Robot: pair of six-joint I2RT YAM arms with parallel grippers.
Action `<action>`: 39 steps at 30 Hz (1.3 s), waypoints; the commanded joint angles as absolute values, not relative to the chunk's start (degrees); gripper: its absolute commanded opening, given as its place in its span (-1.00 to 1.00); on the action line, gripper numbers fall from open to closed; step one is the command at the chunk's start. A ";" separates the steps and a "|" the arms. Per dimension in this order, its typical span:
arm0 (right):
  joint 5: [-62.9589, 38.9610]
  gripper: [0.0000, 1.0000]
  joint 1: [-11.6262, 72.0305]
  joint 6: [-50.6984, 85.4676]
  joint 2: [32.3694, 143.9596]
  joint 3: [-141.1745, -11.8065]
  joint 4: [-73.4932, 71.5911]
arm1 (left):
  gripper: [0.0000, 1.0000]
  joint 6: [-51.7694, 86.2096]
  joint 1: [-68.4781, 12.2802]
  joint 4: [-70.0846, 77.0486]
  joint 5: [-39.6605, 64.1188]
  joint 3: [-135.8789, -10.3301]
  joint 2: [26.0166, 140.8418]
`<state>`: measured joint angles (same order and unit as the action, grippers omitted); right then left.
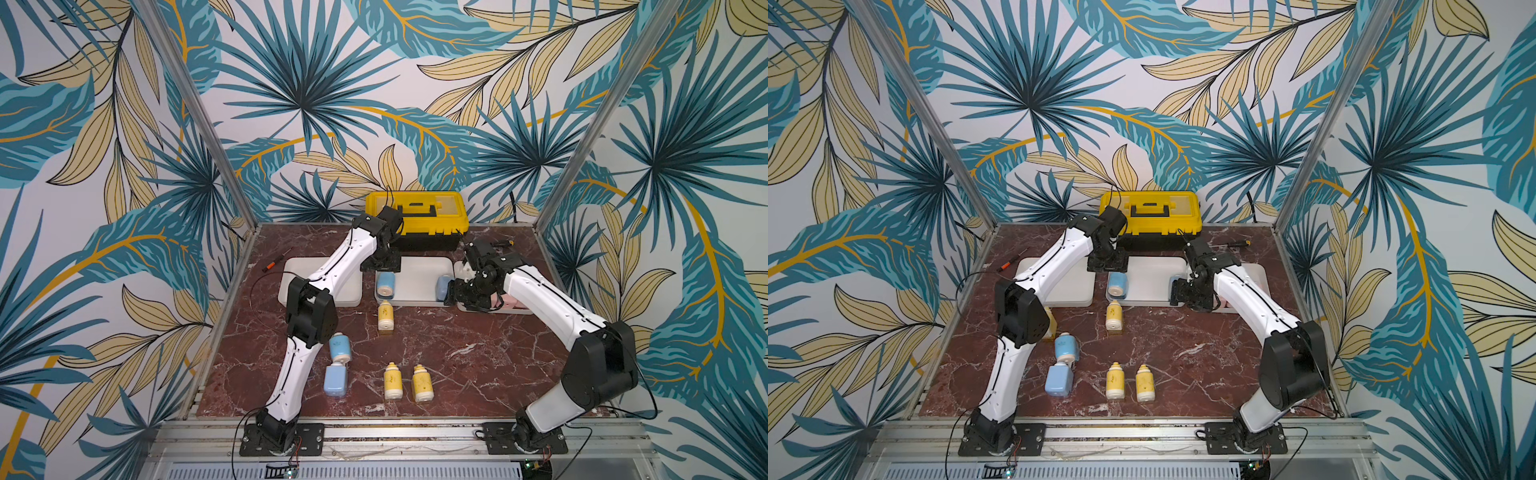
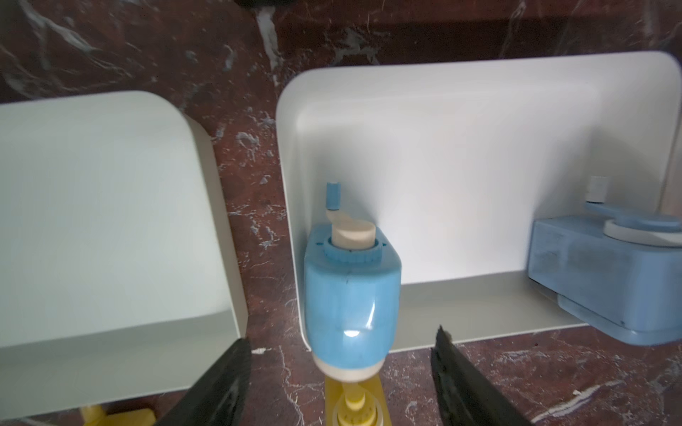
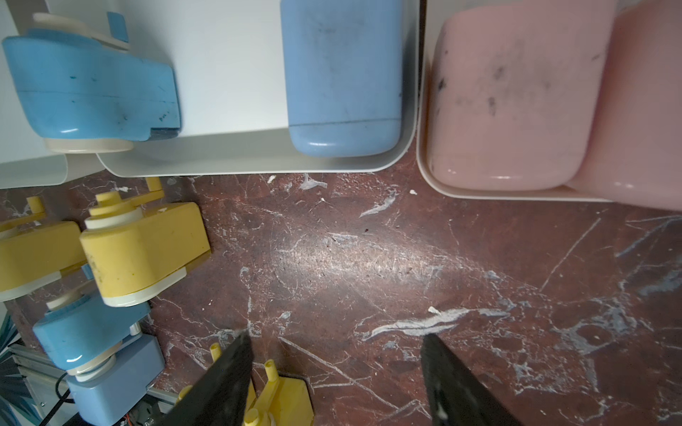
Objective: Place the pencil sharpeners by color into the storage box
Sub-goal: Pick up the pencil sharpener from the center of the board.
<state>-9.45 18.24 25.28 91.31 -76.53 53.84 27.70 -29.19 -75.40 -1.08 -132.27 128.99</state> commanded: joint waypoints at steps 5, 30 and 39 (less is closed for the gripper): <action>-8.03 0.47 18.01 25.49 88.11 -76.51 56.43 | 0.58 29.31 -29.03 -75.59 -7.13 -122.72 111.89; -9.92 0.47 18.02 24.44 84.44 -72.66 56.01 | 0.65 56.88 -39.69 -74.52 -11.55 -65.23 74.09; -11.14 0.46 18.02 23.45 86.99 -74.17 55.89 | 0.69 58.91 -38.97 -63.76 -8.82 -59.68 79.19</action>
<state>-10.17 18.24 24.56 85.73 -73.65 55.75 57.52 -39.27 -69.49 -9.80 -60.64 76.90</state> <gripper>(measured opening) 0.732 0.844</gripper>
